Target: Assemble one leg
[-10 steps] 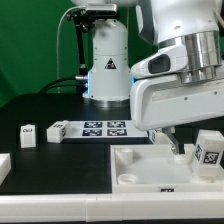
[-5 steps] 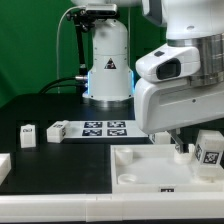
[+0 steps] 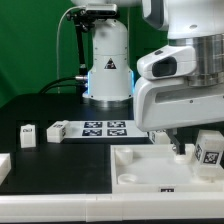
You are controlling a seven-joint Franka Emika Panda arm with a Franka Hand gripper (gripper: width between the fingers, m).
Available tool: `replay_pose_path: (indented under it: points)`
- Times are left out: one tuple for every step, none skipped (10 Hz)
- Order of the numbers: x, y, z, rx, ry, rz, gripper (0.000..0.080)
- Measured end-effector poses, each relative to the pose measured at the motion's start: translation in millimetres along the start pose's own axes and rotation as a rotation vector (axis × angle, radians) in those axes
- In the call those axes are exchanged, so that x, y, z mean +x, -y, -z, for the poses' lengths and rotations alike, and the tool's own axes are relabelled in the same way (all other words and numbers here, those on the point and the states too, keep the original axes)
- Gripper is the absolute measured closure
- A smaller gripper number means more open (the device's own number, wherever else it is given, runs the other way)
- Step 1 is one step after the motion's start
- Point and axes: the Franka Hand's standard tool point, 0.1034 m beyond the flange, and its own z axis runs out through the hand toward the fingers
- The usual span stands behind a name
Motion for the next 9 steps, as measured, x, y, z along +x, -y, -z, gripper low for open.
replay_pose_path:
  points:
    - [-0.1,-2.3,-0.5,-0.001,-0.001,0.002,0.0151]
    - [-0.2,-1.2,-0.6,-0.001,-0.001,0.002,0.0151]
    - [0.0,2.0,-0.4,0.001,-0.001,0.005,0.0151]
    - [-0.4,4.7,-0.6,0.001,-0.001,0.009,0.0151]
    - [-0.7,5.0,-0.7,0.001,0.0,0.011,0.027]
    - [-0.8,3.5,-1.4,0.001,0.001,0.025,0.042]
    - [-0.8,2.2,-1.5,-0.001,0.001,0.024,0.042]
    - [-0.7,1.6,-1.5,-0.001,0.001,0.023,0.0506]
    - [-0.7,1.6,-1.5,0.0,0.001,0.012,0.0506]
